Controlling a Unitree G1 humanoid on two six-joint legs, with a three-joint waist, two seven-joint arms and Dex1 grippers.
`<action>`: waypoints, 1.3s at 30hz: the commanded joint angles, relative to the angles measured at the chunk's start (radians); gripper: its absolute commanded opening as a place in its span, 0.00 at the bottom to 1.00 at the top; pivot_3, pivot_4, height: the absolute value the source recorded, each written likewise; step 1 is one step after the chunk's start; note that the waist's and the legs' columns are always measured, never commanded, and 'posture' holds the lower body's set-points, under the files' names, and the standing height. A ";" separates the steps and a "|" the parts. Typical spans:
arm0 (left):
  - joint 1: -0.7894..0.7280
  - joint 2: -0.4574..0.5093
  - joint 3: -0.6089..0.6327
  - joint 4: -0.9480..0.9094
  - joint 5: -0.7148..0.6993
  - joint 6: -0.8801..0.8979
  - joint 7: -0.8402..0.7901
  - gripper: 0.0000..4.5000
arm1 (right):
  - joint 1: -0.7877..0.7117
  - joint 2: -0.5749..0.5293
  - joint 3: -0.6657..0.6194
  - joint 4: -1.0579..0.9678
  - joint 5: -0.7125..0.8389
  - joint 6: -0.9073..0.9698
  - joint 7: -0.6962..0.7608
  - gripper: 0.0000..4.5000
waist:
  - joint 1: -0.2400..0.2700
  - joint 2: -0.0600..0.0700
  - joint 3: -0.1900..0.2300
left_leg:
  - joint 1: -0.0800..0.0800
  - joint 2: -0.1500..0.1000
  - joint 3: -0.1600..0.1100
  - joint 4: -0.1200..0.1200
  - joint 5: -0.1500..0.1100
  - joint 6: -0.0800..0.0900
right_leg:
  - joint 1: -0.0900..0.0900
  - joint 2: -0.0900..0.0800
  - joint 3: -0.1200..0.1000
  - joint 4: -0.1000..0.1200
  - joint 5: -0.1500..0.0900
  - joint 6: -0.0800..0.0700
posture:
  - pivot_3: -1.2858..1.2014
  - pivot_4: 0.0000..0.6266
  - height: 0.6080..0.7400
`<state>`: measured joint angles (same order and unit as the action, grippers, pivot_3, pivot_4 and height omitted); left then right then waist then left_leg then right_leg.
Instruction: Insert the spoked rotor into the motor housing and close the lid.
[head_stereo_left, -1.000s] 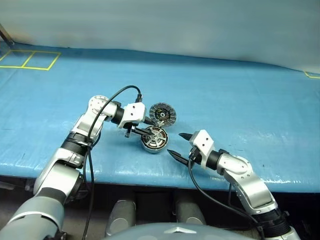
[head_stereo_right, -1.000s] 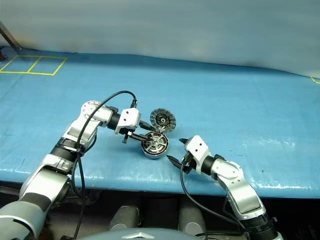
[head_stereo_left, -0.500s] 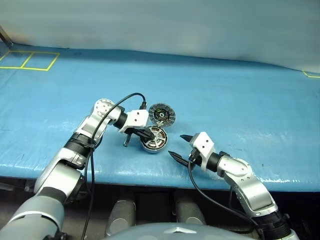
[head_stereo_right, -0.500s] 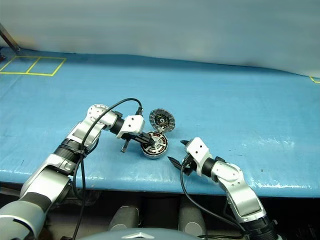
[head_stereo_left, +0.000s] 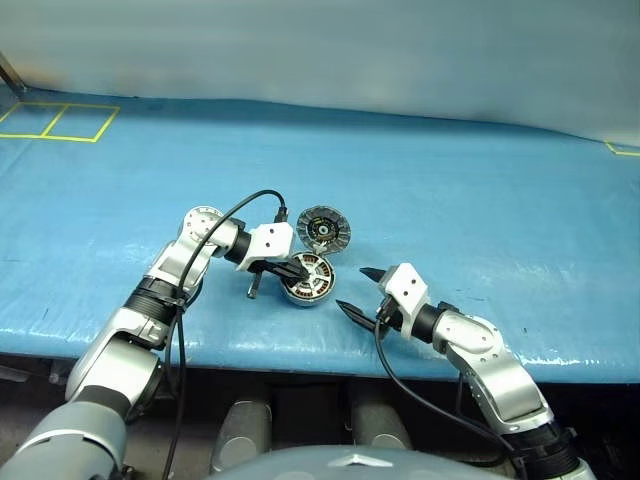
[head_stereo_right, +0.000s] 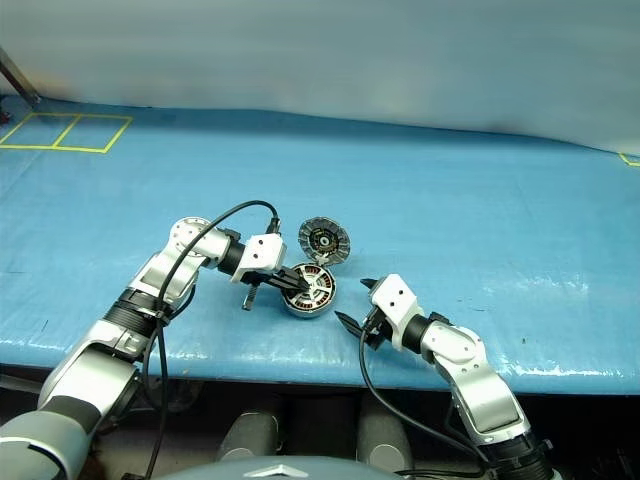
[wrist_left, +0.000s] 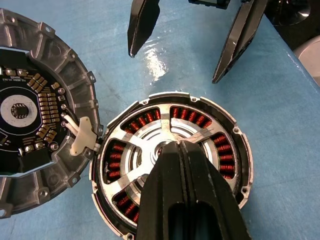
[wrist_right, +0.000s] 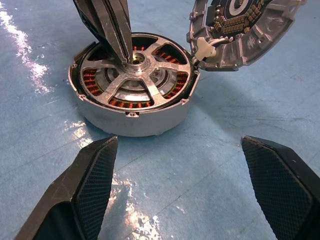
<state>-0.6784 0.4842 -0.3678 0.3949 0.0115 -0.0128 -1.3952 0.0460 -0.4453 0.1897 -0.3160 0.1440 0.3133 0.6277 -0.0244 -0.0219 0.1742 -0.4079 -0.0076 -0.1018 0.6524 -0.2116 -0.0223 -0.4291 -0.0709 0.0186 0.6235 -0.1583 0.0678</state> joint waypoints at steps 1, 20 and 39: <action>0.009 -0.004 0.030 0.010 -0.020 0.012 0.038 0.00 | -0.017 0.003 0.003 -0.010 -0.001 -0.018 0.005 0.92 | 0.000 0.000 0.000 | 0.000 0.000 0.000 0.000 0.000 0.000 | 0.000 0.000 0.000 0.000 0.000 0.000 | 0.52 0.24 1.00; 0.020 0.002 0.049 -0.031 -0.064 0.040 0.061 0.00 | -0.018 -0.002 0.001 -0.006 -0.001 -0.015 0.012 0.92 | 0.001 0.000 0.000 | -0.001 0.000 0.000 -0.003 0.000 0.000 | -0.001 0.000 0.000 -0.001 0.000 -0.001 | 0.52 0.24 1.00; 0.122 0.033 0.014 -0.110 -0.048 0.085 0.071 0.00 | -0.006 0.000 0.002 -0.015 -0.011 -0.015 0.003 0.92 | 0.000 0.000 0.000 | 0.000 0.000 0.000 -0.004 0.000 0.000 | -0.001 0.000 0.000 -0.001 -0.001 -0.001 | 0.52 0.24 1.00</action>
<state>-0.5823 0.4991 -0.3404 0.2997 -0.0508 0.0555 -1.3203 0.0433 -0.4464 0.1959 -0.3015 0.1277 0.3132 0.6332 -0.0248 -0.0219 0.1743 -0.4073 -0.0074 -0.1018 0.6487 -0.2116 -0.0223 -0.4296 -0.0709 0.0184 0.6220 -0.1590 0.0667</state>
